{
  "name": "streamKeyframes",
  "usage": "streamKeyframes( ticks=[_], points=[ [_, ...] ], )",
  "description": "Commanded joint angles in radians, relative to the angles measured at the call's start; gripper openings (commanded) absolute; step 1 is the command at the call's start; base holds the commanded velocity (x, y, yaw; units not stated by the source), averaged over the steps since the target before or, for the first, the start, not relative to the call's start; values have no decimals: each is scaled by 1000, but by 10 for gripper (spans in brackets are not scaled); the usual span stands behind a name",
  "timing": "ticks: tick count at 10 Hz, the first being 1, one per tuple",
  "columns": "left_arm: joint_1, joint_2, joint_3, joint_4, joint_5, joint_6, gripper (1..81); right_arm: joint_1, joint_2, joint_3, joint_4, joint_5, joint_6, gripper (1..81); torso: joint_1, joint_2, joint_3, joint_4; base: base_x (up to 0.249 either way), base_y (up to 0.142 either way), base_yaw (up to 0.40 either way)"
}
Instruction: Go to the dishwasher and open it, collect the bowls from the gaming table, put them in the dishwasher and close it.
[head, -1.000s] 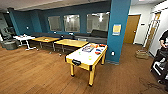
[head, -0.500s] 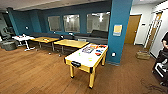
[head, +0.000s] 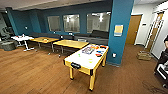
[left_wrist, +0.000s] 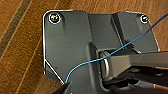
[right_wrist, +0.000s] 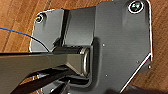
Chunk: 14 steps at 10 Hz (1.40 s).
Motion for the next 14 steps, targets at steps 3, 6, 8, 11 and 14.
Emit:
streamKeyframes(
  ticks=[3,6,8,11,14],
  points=[
    [-50,-10,0,1,43,2,811,56,3,3,-1,-51,-1,811,0,0,0,0,134,23,0],
    [-48,-10,0,3,43,2,811,54,3,3,-1,-51,-1,811,0,0,0,0,135,68,0],
    [-48,-10,0,3,43,1,811,54,3,3,-1,-51,-1,811,0,0,0,0,142,68,0],
    [-50,-10,0,3,43,1,811,54,3,3,-1,-51,-1,811,0,0,0,0,160,68,0],
    [-48,-10,0,3,42,2,811,54,3,3,-1,-51,-1,811,0,0,0,0,157,72,0]
  ],
)
